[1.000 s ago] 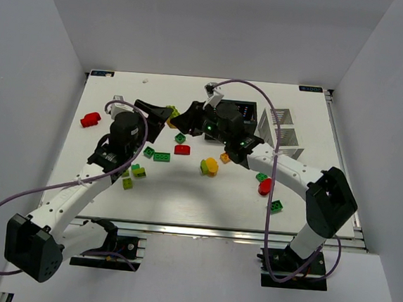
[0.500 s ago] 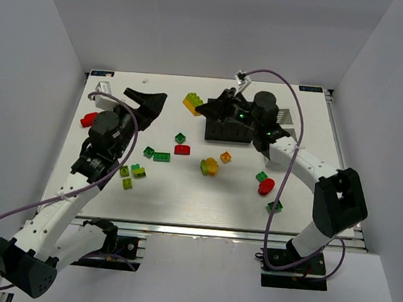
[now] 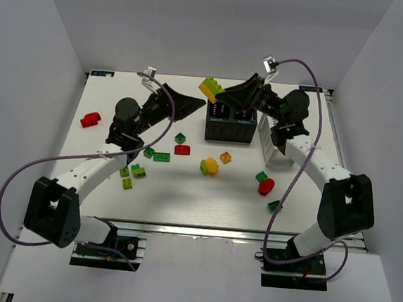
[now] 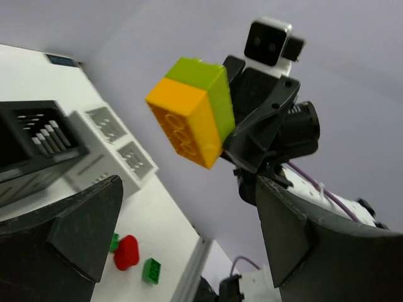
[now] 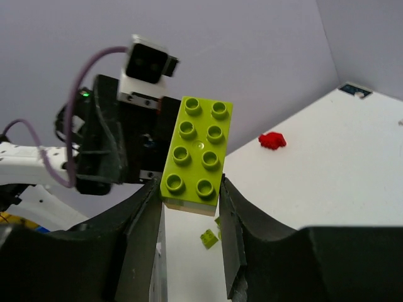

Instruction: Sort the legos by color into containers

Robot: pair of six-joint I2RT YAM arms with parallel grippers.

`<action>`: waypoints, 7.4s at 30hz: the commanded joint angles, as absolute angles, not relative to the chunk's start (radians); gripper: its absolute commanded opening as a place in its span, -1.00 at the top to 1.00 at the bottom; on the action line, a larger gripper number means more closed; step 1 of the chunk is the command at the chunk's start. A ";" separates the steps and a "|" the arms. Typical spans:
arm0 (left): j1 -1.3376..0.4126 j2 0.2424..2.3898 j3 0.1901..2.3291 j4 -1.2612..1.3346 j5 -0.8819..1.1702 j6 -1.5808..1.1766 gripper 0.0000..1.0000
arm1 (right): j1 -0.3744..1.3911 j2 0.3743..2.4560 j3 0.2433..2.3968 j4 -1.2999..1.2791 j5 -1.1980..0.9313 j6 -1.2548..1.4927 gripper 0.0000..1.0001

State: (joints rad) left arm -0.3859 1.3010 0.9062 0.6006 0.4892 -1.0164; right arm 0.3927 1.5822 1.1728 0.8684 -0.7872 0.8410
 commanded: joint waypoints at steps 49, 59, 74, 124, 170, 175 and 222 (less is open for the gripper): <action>-0.380 1.448 0.999 1.100 0.706 -1.229 -0.19 | 0.448 1.482 1.104 1.177 -0.782 1.088 1.00; -0.380 1.454 0.997 1.129 0.727 -1.258 0.47 | 0.448 1.496 1.108 1.163 -0.778 1.066 1.00; -0.380 1.398 0.977 0.965 0.784 -1.146 0.65 | 0.446 1.525 1.172 1.098 -0.827 0.983 -0.28; -0.272 1.137 0.788 0.326 0.645 -0.796 0.67 | 0.313 1.630 1.502 -0.013 -0.829 -0.323 1.00; -0.268 0.960 0.718 0.069 0.482 -0.664 0.66 | 0.370 1.965 1.861 -0.709 -0.190 -1.241 0.94; -0.268 0.969 0.726 0.083 0.489 -0.672 0.66 | 0.368 1.991 1.867 -0.724 -0.187 -1.255 0.61; -0.474 1.749 1.394 0.167 0.316 -0.597 0.66 | 0.166 1.362 1.118 0.057 -0.933 -0.313 1.00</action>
